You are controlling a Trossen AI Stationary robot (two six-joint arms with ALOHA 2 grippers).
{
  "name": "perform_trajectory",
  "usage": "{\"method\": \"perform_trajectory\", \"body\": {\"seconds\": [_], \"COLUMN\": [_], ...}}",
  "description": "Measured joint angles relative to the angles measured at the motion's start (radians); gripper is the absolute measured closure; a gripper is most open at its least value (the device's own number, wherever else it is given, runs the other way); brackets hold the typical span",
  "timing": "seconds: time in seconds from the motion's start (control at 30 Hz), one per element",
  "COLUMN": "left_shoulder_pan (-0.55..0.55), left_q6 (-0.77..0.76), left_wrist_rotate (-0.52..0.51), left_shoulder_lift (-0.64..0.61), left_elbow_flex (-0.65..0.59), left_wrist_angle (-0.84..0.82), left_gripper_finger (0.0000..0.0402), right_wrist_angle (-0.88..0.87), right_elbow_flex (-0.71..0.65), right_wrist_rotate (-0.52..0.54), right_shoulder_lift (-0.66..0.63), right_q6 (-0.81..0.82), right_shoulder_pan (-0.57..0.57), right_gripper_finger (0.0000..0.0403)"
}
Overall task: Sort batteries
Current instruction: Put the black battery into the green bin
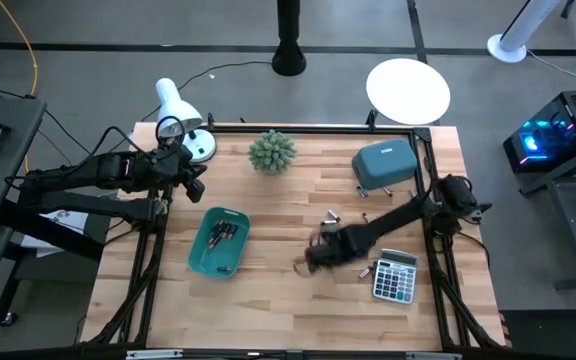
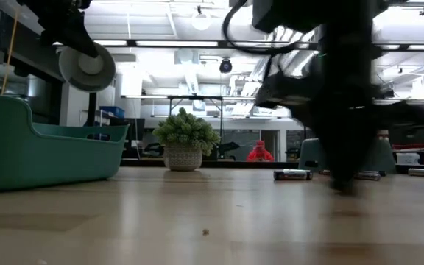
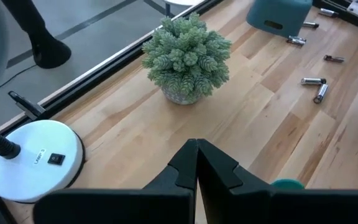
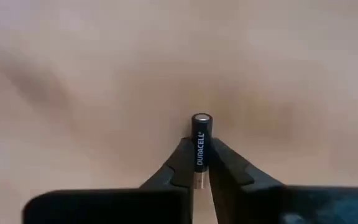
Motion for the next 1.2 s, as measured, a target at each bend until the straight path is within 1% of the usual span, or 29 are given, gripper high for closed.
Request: {"method": "perform_trajectory", "body": {"seconds": [0.03, 0.1, 0.13, 0.2, 0.3, 0.37, 0.47, 0.53, 0.63, 0.73, 0.83, 0.9, 1.0, 1.1, 1.2], "left_shoulder_pan": [0.0, 0.0, 0.0, 0.0, 0.0, 0.0, 0.001, 0.001, 0.001, 0.001, 0.001, 0.001, 0.001, 0.001, 0.001], "left_q6": [-0.002, -0.008, -0.011, -0.026, -0.05, -0.053, -0.074, -0.088, -0.089, -0.09, -0.098, -0.111, -0.115, -0.116, -0.116], "left_wrist_rotate": [0.0, -0.005, -0.006, -0.025, -0.05, -0.053, -0.058, -0.067, -0.071, -0.071, -0.071, -0.071, -0.069, -0.051, -0.044], "left_shoulder_lift": [0.0, 0.0, 0.0, 0.0, 0.0, 0.0, 0.0, 0.002, 0.002, 0.002, 0.002, 0.002, 0.002, 0.002, 0.002], "left_elbow_flex": [0.0, 0.0, 0.0, 0.0, 0.0, 0.0, 0.0, 0.0, 0.0, 0.0, 0.0, 0.0, 0.0, 0.0, 0.0], "left_wrist_angle": [0.002, 0.008, 0.009, 0.01, 0.02, 0.037, 0.064, 0.08, 0.114, 0.14, 0.164, 0.172, 0.172, 0.172, 0.171], "left_gripper_finger": [0.0402, 0.0401, 0.0401, 0.0401, 0.0402, 0.0402, 0.0401, 0.0402, 0.0401, 0.0401, 0.0402, 0.0401, 0.0401, 0.0402, 0.0402], "right_wrist_angle": [0.015, 0.098, 0.153, 0.304, 0.563, 0.729, 0.874, 0.892, 0.901, 0.895, 0.849, 0.77, 0.654, 0.61, 0.564], "right_elbow_flex": [-0.001, 0.0, 0.002, 0.003, 0.002, 0.005, 0.017, 0.057, 0.155, 0.271, 0.406, 0.493, 0.614, 0.709, 0.782], "right_wrist_rotate": [0.053, 0.128, 0.131, 0.099, 0.032, -0.018, -0.1, -0.148, -0.219, -0.251, -0.275, -0.281, -0.317, -0.352, -0.352], "right_shoulder_lift": [-0.018, -0.059, -0.074, -0.076, -0.053, -0.032, 0.019, 0.057, 0.114, 0.186, 0.251, 0.285, 0.352, 0.408, 0.414], "right_q6": [-0.039, -0.151, -0.213, -0.347, -0.503, -0.554, -0.583, -0.617, -0.679, -0.759, -0.854, -0.881, -0.893, -0.908, -0.958], "right_shoulder_pan": [-0.029, -0.083, -0.112, -0.165, -0.242, -0.28, -0.31, -0.315, -0.312, -0.294, -0.279, -0.276, -0.279, -0.286, -0.293], "right_gripper_finger": [0.0392, 0.0396, 0.0396, 0.0396, 0.0398, 0.0398, 0.0398, 0.0398, 0.0399, 0.0398, 0.0394, 0.0387, 0.0361, 0.0314, 0.0265]}}
